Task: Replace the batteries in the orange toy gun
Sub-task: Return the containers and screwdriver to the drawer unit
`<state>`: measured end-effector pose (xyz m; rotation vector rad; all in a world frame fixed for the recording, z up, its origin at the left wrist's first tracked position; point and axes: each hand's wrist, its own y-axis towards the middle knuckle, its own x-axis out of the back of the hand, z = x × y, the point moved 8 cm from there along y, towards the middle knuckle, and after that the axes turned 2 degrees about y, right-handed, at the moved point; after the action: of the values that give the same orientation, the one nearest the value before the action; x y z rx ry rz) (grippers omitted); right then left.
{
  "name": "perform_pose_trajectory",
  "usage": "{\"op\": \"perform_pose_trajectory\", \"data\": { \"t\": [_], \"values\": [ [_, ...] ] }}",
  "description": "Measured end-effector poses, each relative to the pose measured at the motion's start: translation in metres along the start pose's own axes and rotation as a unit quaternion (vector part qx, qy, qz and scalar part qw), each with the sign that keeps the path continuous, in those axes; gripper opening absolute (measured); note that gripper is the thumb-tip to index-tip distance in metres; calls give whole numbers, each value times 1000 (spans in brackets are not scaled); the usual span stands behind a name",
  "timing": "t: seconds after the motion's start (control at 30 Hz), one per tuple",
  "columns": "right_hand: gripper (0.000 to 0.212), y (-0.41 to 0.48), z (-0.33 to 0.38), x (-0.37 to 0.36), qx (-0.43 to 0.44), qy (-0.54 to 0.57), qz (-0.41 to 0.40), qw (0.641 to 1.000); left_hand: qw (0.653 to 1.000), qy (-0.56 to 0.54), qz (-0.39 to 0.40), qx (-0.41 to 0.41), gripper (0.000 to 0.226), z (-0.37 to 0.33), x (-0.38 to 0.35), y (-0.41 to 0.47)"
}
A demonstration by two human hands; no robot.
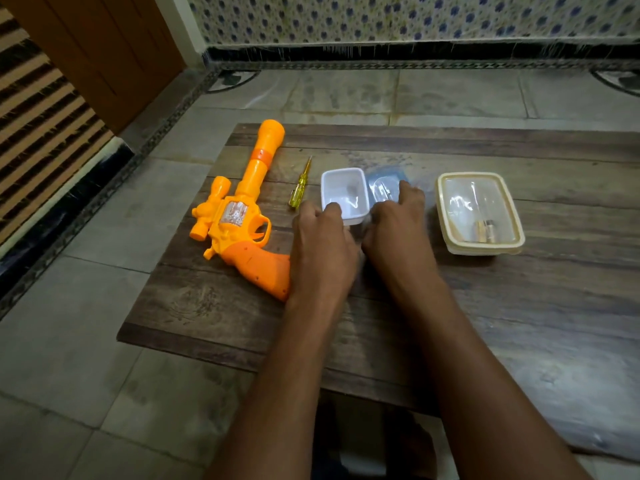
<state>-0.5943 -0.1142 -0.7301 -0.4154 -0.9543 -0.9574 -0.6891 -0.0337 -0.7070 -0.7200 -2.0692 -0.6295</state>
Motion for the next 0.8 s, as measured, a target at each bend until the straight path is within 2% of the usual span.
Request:
{"op": "perform_pose_trajectory", "data": {
  "t": [0.07, 0.17, 0.33, 0.47, 0.57, 0.8],
  "values": [
    [9, -1, -1, 4, -2, -3, -14, 1000, 1000, 13, -15, 3, 20, 5, 6, -2],
    [20, 1, -3, 8, -13, -14, -13, 1000, 1000, -1, -18, 1, 15, 10, 11, -2],
    [22, -1, 7, 20, 3, -59, -29, 998, 1000, -18, -1, 14, 18, 13, 13, -1],
    [21, -9, 16, 23, 17, -98, -7, 995, 1000, -16, -2, 16, 18, 13, 14, -3],
    [18, -16, 24, 28, 29, -86, -9, 996, 1000, -16, -2, 19, 19, 14, 16, -3],
    [24, -20, 22, 37, 29, -62, -92, 993, 1000, -16, 2, 21, 21, 15, 15, -2]
  ]
}}
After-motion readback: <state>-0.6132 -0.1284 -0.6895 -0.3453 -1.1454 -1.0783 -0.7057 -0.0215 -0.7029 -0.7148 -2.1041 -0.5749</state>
